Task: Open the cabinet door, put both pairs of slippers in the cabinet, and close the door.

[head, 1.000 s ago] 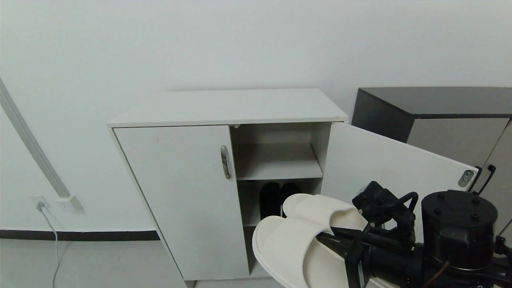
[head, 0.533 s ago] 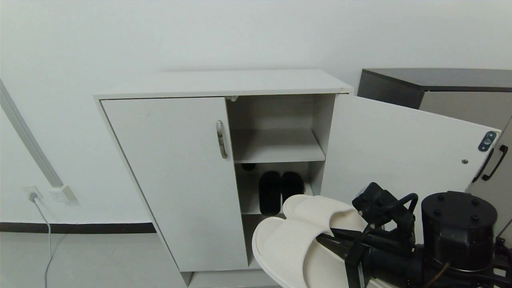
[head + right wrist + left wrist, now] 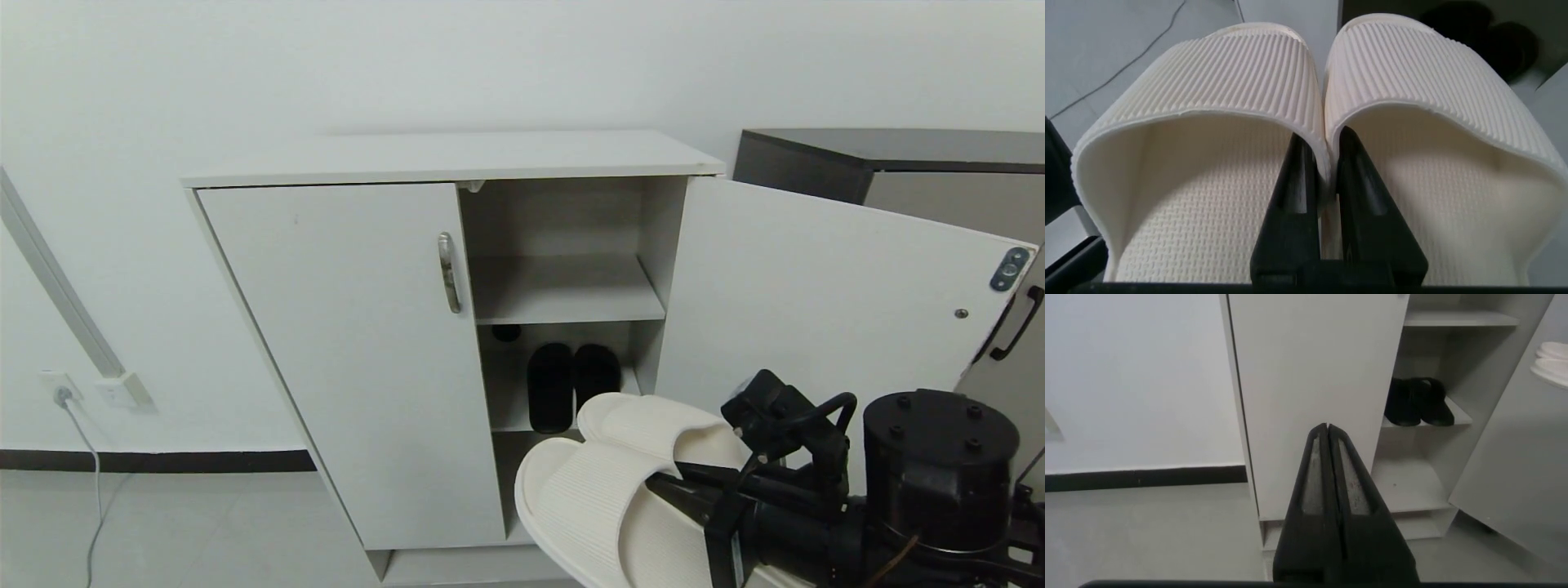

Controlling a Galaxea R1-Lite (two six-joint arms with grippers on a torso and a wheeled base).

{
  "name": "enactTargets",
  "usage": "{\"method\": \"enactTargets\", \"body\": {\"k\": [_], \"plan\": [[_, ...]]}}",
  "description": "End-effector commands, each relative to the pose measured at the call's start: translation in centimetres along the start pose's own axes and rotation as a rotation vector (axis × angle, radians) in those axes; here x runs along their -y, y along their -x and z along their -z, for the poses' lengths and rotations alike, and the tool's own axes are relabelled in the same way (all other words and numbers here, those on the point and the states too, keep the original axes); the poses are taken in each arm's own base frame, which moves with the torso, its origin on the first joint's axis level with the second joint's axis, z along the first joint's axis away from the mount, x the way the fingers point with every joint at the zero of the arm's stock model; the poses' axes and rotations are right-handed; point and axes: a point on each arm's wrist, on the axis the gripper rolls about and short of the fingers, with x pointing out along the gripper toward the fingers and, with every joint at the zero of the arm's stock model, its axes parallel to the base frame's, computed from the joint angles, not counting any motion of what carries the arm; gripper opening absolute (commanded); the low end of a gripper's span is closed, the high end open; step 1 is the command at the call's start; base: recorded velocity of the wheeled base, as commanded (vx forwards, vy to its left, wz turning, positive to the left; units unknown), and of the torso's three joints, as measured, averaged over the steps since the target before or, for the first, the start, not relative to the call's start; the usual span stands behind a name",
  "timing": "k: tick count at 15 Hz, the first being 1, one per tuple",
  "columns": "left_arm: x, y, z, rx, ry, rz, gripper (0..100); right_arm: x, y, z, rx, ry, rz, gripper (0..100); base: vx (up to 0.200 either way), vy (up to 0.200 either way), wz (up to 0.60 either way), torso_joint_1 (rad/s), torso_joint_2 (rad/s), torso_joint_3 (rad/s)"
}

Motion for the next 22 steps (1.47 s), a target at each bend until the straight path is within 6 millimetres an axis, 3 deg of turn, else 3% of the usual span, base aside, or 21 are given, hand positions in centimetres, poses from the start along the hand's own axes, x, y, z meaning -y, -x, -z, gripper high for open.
{"method": "enactTargets", "body": {"k": [1, 13, 15, 19, 20, 22], "plan": [[0.0, 0.0, 0.0, 0.000, 0.002, 0.000, 0, 0.0, -0.2, 0.2, 0.001, -0.002, 0.001, 0, 0.000, 0.000, 0.00, 0.000, 0.00, 0.000], [0.0, 0.0, 0.0, 0.000, 0.002, 0.000, 0, -0.2, -1.0, 1.3, -0.032, 0.051, 0.006, 0, 0.000, 0.050, 0.00, -0.004, 0.03, 0.027], [0.0, 0.0, 0.0, 0.000, 0.000, 0.000, 0, -0.1, -3.0, 1.1, -0.032, 0.028, 0.114, 0, 0.000, 0.000, 0.00, 0.000, 0.00, 0.000], [0.0, 0.0, 0.0, 0.000, -0.003, 0.002, 0, -2.5, -8.8, 1.7, 0.004, -0.084, 0.449, 0, 0.000, 0.000, 0.00, 0.000, 0.00, 0.000], [0.0, 0.0, 0.0, 0.000, -0.004, 0.002, 0, -2.8, -11.2, 1.9, 0.013, -0.083, 0.529, 0, 0.000, 0.000, 0.00, 0.000, 0.00, 0.000], [0.0, 0.0, 0.0, 0.000, -0.004, 0.003, 0, -3.0, -13.5, 0.7, 0.042, -0.093, 0.583, 0, 0.000, 0.000, 0.00, 0.000, 0.00, 0.000]]}}
